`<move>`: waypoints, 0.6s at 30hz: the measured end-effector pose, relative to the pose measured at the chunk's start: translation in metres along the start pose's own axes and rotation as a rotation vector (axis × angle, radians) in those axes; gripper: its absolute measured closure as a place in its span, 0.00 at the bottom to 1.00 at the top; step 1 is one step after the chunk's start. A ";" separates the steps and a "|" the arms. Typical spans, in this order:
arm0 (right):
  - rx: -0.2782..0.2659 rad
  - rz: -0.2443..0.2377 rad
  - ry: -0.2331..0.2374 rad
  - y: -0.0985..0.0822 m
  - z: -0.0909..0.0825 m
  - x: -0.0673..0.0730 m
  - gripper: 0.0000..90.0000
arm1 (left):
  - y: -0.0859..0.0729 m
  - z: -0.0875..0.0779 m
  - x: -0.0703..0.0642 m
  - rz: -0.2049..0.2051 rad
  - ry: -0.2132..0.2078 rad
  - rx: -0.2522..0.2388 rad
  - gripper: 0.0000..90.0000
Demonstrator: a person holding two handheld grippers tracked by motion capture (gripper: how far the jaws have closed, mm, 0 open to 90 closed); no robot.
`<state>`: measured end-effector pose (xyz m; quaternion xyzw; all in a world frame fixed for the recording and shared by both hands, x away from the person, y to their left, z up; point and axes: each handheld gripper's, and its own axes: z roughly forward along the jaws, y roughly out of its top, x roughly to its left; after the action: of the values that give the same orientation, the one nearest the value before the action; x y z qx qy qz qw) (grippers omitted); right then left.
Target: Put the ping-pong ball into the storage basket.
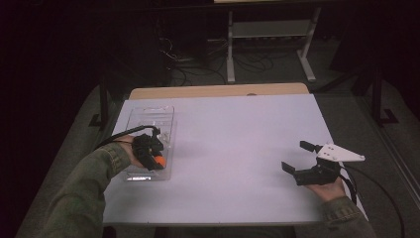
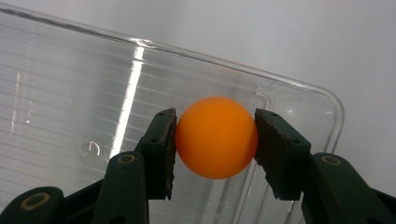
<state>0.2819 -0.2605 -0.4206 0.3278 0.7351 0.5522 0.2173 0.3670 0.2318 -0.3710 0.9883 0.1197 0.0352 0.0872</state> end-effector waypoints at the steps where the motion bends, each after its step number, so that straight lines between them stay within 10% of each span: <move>1: 0.000 0.000 0.000 0.000 0.000 0.000 0.00 | 0.001 0.001 0.000 -0.002 0.000 -0.003 0.56; 9: -0.002 0.002 0.000 0.000 0.000 0.000 0.00 | 0.002 0.004 0.001 0.008 -0.001 0.002 0.55; 18: -0.001 -0.001 0.001 0.000 0.000 0.000 0.00 | 0.000 -0.005 0.002 -0.034 0.072 -0.030 0.31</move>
<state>0.2820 -0.2604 -0.4210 0.3269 0.7352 0.5526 0.2175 0.3684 0.2330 -0.3656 0.9828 0.1390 0.0712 0.0985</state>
